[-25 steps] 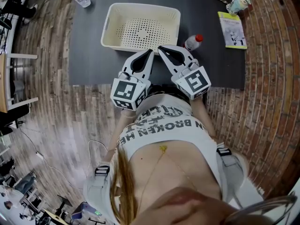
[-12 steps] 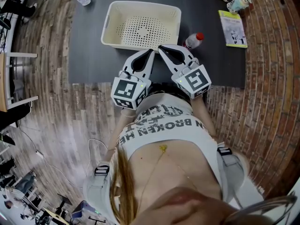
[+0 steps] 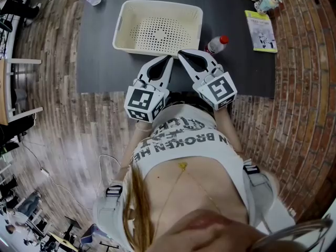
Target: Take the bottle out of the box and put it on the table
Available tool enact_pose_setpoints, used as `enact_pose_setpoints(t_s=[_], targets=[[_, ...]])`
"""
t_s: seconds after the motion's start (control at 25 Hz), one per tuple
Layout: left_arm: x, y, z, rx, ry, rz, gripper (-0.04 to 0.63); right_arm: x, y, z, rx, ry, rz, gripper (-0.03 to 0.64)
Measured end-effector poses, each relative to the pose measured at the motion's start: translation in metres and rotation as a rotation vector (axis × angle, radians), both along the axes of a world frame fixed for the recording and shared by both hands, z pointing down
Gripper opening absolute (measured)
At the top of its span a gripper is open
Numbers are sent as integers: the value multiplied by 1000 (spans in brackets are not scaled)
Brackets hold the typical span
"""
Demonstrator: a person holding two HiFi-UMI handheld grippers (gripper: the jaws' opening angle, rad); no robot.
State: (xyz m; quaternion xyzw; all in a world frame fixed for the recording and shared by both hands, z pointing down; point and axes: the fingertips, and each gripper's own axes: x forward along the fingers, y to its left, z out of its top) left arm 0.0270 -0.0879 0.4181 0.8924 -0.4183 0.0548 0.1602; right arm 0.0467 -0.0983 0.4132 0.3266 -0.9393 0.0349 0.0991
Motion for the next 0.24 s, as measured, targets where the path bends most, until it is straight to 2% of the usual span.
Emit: enact_pose_setpoints(t_s=[0.24], targets=[[2,-1,-1,-3,7,4,3,1,-1,-1,-3,9,1,8]])
